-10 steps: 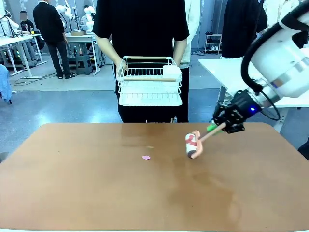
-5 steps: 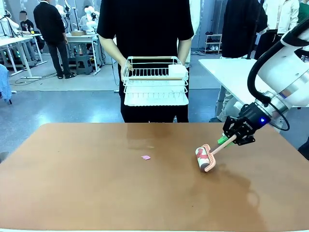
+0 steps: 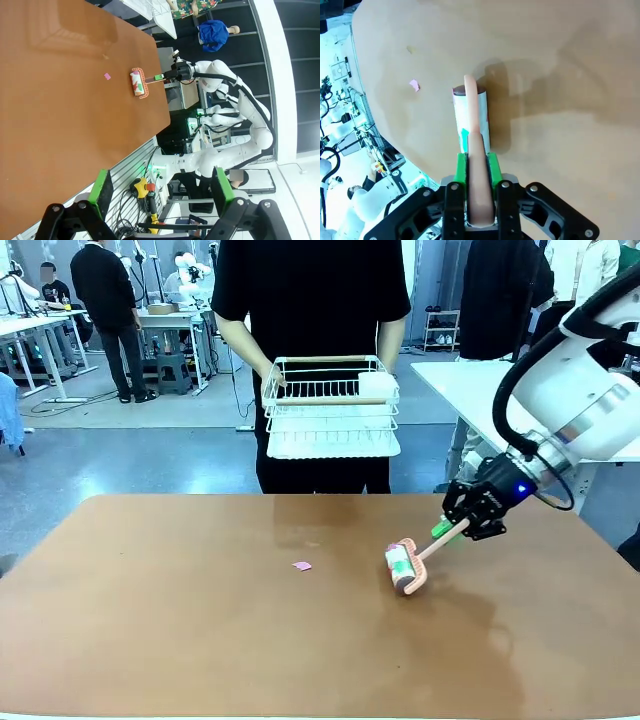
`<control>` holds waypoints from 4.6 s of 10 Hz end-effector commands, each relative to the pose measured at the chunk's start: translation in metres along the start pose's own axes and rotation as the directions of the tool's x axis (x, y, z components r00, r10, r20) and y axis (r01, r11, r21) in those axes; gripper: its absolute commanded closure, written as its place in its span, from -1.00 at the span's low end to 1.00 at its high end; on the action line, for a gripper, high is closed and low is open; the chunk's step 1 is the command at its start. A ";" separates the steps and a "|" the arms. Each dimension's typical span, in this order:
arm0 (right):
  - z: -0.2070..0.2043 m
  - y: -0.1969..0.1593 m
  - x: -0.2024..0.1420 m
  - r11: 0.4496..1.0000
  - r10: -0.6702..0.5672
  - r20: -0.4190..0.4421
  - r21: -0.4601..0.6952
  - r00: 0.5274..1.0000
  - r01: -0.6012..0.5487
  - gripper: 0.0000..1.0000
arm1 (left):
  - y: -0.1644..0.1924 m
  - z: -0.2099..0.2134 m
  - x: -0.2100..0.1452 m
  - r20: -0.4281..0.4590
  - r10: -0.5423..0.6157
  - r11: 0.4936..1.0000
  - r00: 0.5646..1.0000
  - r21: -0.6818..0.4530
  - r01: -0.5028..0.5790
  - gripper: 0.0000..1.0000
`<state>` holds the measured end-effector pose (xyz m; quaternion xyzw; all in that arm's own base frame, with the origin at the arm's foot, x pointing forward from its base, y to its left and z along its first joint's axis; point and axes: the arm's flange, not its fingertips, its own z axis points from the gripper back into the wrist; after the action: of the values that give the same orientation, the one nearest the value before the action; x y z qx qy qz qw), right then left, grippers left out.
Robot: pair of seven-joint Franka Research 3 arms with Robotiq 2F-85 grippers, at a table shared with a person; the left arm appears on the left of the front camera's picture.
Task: Clean the table.
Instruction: Clean the table with the Lint Roller when the human lifts the Dish drying rack, then place the Lint Roller down when the Dish drying rack is positioned in the middle of the table.
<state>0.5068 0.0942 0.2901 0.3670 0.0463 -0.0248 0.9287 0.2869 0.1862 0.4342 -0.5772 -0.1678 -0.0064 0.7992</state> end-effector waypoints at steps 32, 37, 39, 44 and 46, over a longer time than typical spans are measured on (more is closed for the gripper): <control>0.171 0.082 -0.045 0.976 0.162 0.161 -0.168 0.974 -0.135 0.58 | 0.001 0.003 -0.001 0.003 -0.022 1.000 1.000 -0.020 0.022 -1.00; 0.171 0.082 -0.045 0.976 0.162 0.161 -0.168 0.974 -0.135 0.58 | 0.001 0.003 -0.001 0.003 -0.022 1.000 1.000 -0.020 0.022 -1.00; 0.171 0.082 -0.045 0.976 0.162 0.161 -0.168 0.974 -0.135 0.58 | 0.001 0.003 -0.001 0.003 -0.022 1.000 1.000 -0.020 0.022 -1.00; 0.171 0.082 -0.045 0.976 0.162 0.161 -0.168 0.974 -0.135 0.58 | 0.001 0.003 -0.001 0.003 -0.022 1.000 1.000 -0.020 0.022 -1.00; 0.171 0.082 -0.045 0.976 0.162 0.161 -0.168 0.974 -0.135 0.58 | 0.001 0.003 -0.001 0.003 -0.022 1.000 1.000 -0.020 0.022 -1.00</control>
<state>0.4790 0.0360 0.4715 0.2823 -0.0598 0.0125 0.9574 0.2869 0.1862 0.4342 -0.5772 -0.1677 -0.0064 0.7992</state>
